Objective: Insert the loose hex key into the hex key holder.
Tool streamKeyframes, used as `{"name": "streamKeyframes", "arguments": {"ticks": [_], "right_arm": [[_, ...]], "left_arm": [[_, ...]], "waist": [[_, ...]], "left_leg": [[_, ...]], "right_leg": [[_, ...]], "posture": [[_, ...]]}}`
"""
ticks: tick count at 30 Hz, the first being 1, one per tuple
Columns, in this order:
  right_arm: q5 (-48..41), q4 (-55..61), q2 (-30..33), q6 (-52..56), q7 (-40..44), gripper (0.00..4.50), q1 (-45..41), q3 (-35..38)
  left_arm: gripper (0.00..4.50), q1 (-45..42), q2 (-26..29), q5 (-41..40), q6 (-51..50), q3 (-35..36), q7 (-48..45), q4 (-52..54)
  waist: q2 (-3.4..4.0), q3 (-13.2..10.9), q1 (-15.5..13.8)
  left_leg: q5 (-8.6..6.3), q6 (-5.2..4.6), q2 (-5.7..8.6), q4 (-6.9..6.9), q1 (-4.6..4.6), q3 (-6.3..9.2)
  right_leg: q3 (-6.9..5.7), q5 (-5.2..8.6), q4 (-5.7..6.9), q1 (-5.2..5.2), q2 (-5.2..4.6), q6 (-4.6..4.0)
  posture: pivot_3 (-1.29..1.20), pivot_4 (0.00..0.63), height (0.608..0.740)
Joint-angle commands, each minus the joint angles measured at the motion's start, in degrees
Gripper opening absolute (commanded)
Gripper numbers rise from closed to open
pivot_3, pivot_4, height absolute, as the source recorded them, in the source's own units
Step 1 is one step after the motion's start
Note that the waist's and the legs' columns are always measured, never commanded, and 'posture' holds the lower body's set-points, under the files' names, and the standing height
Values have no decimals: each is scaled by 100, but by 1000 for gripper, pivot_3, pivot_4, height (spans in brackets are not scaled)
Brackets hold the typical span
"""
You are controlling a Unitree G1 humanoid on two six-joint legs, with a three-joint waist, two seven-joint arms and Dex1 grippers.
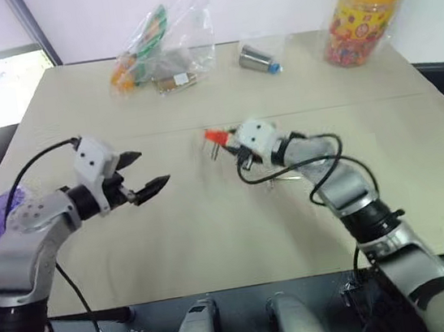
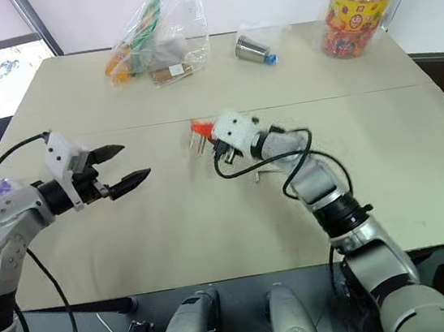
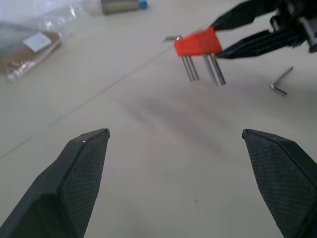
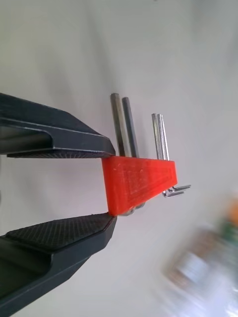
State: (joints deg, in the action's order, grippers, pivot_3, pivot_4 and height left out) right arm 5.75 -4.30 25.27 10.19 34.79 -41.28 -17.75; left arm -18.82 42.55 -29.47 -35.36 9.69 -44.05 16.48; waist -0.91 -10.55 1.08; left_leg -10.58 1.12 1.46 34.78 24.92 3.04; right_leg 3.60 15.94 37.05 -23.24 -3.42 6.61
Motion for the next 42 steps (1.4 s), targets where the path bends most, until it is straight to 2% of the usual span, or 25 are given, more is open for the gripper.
{"name": "streamKeyframes", "arguments": {"ticks": [1,5,9,15,27,42], "right_arm": [[349,-169,510,-1668,263,1025,-511,65],[750,-838,1012,-3517,352,1025,-1096,-8],[1140,-1583,1215,-4956,202,1025,-1669,-37],[1345,-2409,1199,-6104,48,1025,-2337,-29],[807,-2599,1110,-6551,392,1025,-2651,4],[78,-2175,1012,-6065,973,1025,-2557,114]], "left_arm": [[4500,-528,-68,-225,23,10,-196,-200],[4500,-1366,-208,-523,-184,-6,-421,-628],[4500,-2168,-378,-829,-444,-36,-609,-969],[4500,-2835,-608,-1500,-993,-9,-980,-1190],[4500,-2919,-945,-1632,-1010,-67,-1070,-1331],[4500,-3021,-1284,-1742,-872,104,-820,-1433]], "waist": [[-3,-4,-2],[-8,-13,6],[-11,-21,18],[-11,-42,39],[-9,-46,117],[-8,-47,129]], "left_leg": [[0,0,0,0,0,0],[1,-1,-1,9,0,-1],[1,-2,-2,15,0,-1],[3,-1,-4,18,1,1],[10,11,-4,20,0,9],[10,10,-4,22,0,11]], "right_leg": [[-1,-1,-1,0,3,1],[-2,-1,0,6,10,4],[-2,-2,2,9,14,5],[-2,-2,6,8,17,6],[-3,-2,16,9,18,6],[-4,-2,18,9,18,6]], "posture": [[0,150,740],[0,150,740],[0,150,740],[0,150,740],[0,150,740],[0,150,740]]}}
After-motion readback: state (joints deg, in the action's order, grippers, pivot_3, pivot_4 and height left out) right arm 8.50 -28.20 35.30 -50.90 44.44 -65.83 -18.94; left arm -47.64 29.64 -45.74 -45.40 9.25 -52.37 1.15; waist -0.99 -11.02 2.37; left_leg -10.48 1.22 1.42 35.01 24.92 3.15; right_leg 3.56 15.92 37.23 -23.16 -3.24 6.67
